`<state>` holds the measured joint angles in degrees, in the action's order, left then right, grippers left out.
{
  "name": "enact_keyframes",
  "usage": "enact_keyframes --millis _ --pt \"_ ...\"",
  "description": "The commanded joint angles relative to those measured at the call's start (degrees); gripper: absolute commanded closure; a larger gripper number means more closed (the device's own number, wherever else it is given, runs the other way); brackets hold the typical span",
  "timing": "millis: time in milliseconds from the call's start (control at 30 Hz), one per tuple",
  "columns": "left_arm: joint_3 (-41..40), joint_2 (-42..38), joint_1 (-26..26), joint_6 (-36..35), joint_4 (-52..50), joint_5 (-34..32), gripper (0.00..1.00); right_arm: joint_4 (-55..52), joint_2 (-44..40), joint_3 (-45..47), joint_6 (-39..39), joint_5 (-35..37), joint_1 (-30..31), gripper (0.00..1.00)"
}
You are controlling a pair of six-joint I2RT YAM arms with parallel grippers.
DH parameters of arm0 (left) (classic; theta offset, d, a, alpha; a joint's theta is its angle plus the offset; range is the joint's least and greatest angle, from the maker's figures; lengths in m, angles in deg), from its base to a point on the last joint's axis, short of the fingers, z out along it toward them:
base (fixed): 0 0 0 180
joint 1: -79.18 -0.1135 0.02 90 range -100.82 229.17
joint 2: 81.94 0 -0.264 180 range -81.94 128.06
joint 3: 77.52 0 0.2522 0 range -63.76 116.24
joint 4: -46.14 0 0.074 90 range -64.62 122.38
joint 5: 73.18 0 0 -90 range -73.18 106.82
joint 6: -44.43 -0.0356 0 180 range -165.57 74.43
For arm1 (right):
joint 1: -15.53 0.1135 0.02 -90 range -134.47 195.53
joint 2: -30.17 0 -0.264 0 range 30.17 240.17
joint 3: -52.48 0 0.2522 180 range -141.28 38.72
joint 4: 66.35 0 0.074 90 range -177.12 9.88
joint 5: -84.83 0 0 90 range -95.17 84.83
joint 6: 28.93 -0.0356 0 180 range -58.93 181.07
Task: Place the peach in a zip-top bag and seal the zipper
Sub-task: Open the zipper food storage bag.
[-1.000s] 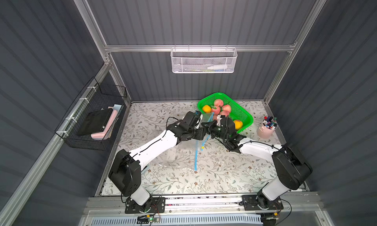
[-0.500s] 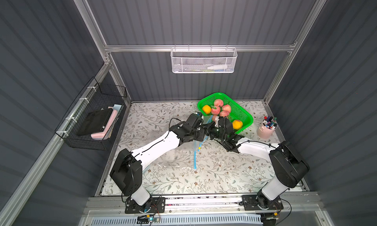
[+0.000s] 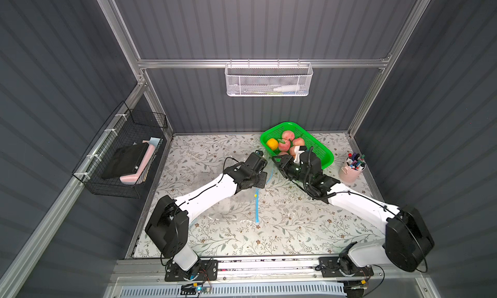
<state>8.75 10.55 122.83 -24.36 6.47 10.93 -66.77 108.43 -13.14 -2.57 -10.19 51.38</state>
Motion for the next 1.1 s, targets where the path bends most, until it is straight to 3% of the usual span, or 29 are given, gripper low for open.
enact_keyframes --millis 0,233,400,533,733,833,933,1067 --pt "-0.3 -1.2 -0.1 0.8 -1.2 -1.0 0.97 -6.4 -0.9 2.1 5.1 4.7 -0.3 0.51" --pt "0.1 -1.3 -0.2 0.6 -1.3 -0.7 0.97 -8.4 5.2 -2.1 10.0 -3.0 -0.3 0.51" --pt "0.2 -1.8 -0.2 0.7 -1.6 -1.0 0.96 -9.3 9.8 -5.0 11.0 -4.3 -0.3 0.56" --pt "-0.1 -2.0 -0.1 0.8 -1.8 -1.0 0.96 -10.2 12.9 -7.3 12.2 -4.8 -0.3 0.63" --pt "0.1 -1.7 -0.2 1.2 -1.9 -1.0 0.93 -10.9 15.6 -8.4 12.5 -7.0 -0.2 0.85" --pt "0.2 -1.3 -0.2 2.5 -2.3 -0.8 0.86 -10.1 15.3 -7.9 12.8 -7.7 -0.1 0.95" --pt "0.6 -0.5 -0.2 2.3 -2.4 -1.3 0.75 -9.0 14.4 -7.9 13.9 -9.2 0.0 0.99" --pt "1.6 0.6 -0.2 1.1 -2.2 -2.0 0.73 -8.8 13.2 -7.4 14.5 -12.0 0.1 0.99"
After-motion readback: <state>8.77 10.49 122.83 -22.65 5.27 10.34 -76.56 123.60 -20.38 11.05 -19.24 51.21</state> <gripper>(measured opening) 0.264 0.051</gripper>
